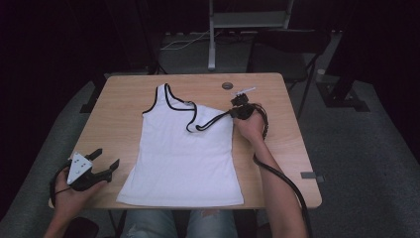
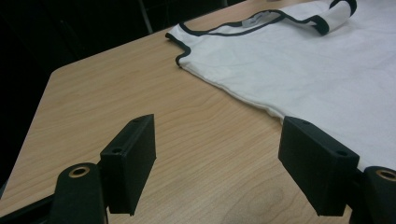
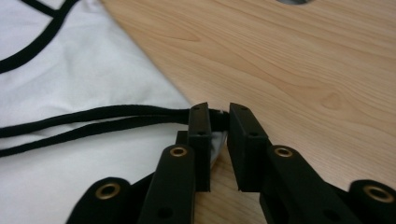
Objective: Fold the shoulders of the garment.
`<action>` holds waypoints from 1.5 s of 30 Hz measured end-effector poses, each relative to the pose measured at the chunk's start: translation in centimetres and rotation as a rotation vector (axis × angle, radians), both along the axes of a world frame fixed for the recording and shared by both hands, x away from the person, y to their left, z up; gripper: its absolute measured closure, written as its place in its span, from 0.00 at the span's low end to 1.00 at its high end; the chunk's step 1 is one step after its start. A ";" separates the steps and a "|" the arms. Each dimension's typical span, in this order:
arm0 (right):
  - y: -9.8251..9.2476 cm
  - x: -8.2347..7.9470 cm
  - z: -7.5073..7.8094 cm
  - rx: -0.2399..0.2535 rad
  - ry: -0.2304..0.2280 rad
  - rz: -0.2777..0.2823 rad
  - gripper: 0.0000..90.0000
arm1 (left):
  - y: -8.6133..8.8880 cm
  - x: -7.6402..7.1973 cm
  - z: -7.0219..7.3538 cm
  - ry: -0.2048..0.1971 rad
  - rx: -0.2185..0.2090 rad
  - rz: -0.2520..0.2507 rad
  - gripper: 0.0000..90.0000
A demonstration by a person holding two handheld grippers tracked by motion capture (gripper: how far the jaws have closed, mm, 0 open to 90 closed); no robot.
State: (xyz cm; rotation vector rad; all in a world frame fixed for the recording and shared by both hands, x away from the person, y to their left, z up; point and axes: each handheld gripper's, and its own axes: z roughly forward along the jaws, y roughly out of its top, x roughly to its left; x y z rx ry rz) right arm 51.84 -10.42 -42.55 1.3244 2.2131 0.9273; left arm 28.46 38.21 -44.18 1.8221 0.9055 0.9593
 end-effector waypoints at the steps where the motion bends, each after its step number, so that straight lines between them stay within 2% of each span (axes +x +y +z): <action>1: -0.1 0.1 -0.1 0.000 0.011 -0.010 0.86 | 0.0 0.0 0.0 0.000 0.000 0.000 0.31; 7: 0.2 -0.1 0.7 -0.002 -0.002 -0.084 0.76 | 0.0 0.0 0.0 0.001 -0.002 0.000 0.31; 11: 1.2 -0.5 2.0 -0.055 -0.033 -0.128 0.72 | 0.0 0.0 0.0 -0.002 0.000 -0.002 0.31; 13: 1.4 -0.5 2.3 -0.058 -0.040 -0.141 0.71 | 0.0 0.0 0.0 -0.002 0.000 -0.002 0.31; 14: 1.9 -0.5 2.9 -0.032 -0.044 -0.108 0.69 | 0.0 0.0 0.0 -0.002 0.001 -0.002 0.31; 16: 2.7 -0.6 3.0 -0.033 -0.032 -0.052 0.66 | 0.0 0.0 0.0 0.000 0.002 -0.001 0.31; 18: 4.1 -0.8 2.8 -0.036 -0.013 0.018 0.65 | 0.0 0.0 0.0 0.000 0.004 -0.001 0.31; 21: 6.1 -1.3 2.4 -0.014 0.010 0.100 0.63 | 0.0 0.0 0.0 -0.004 0.003 -0.001 0.31; 26: 9.3 -2.5 1.6 -0.035 0.046 0.245 0.61 | -0.1 0.0 0.0 -0.005 0.004 -0.002 0.31; 29: 10.2 -3.5 1.2 -0.058 0.053 0.289 0.60 | -0.1 -0.1 0.0 -0.005 0.003 -0.003 0.31; 34: 11.0 -4.6 0.2 -0.105 0.061 0.314 0.60 | -0.1 -0.1 0.0 -0.006 0.009 -0.004 0.31; 40: 10.7 -4.6 0.3 -0.085 0.048 0.304 0.58 | -0.1 -0.1 0.0 -0.006 0.008 -0.005 0.31; 44: 9.8 -4.0 1.0 -0.046 0.008 0.235 0.55 | -0.1 -0.1 0.0 -0.002 0.010 -0.004 0.31; 45: 9.8 -4.0 1.0 -0.046 0.008 0.235 0.55 | -0.1 -0.1 0.0 -0.002 0.010 -0.004 0.31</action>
